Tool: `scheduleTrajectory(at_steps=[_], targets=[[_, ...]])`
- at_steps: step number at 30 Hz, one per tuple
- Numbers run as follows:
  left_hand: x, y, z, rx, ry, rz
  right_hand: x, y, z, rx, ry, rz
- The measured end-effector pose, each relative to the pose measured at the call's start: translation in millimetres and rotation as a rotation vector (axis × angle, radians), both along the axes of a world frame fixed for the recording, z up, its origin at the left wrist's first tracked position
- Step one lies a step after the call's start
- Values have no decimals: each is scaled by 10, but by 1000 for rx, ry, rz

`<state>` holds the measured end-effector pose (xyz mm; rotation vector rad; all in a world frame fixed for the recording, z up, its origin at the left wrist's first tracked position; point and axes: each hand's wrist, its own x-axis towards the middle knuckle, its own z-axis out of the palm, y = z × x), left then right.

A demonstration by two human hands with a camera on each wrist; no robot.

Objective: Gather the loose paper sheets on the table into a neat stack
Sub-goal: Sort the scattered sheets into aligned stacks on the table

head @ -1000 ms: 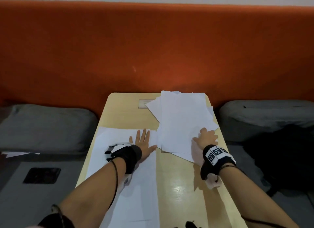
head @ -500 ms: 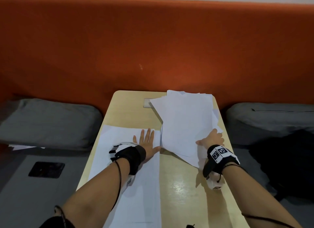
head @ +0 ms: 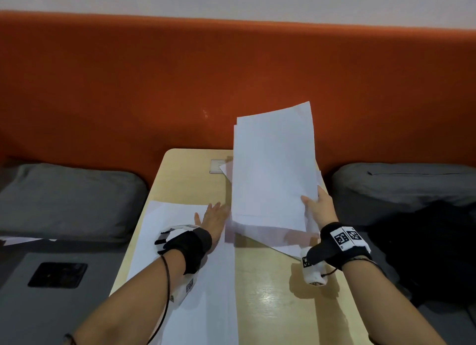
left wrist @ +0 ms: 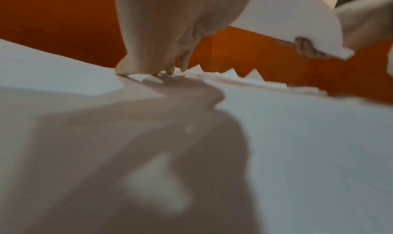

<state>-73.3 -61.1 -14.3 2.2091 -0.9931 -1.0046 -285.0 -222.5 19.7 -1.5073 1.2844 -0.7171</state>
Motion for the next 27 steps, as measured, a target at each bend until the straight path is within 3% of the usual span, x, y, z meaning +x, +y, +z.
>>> scheduleTrajectory(at_steps=[3, 7, 15, 27], targets=[[95, -125, 240, -304, 428, 297, -49, 60, 34, 40, -3, 147], [165, -232, 559, -508, 343, 381, -30, 190, 58, 96, -62, 262], [121, -154, 704, -595, 428, 226, 109, 149, 333, -10, -291, 120], [299, -173, 1333, -926, 402, 364, 76, 335, 402, 92, -204, 256]])
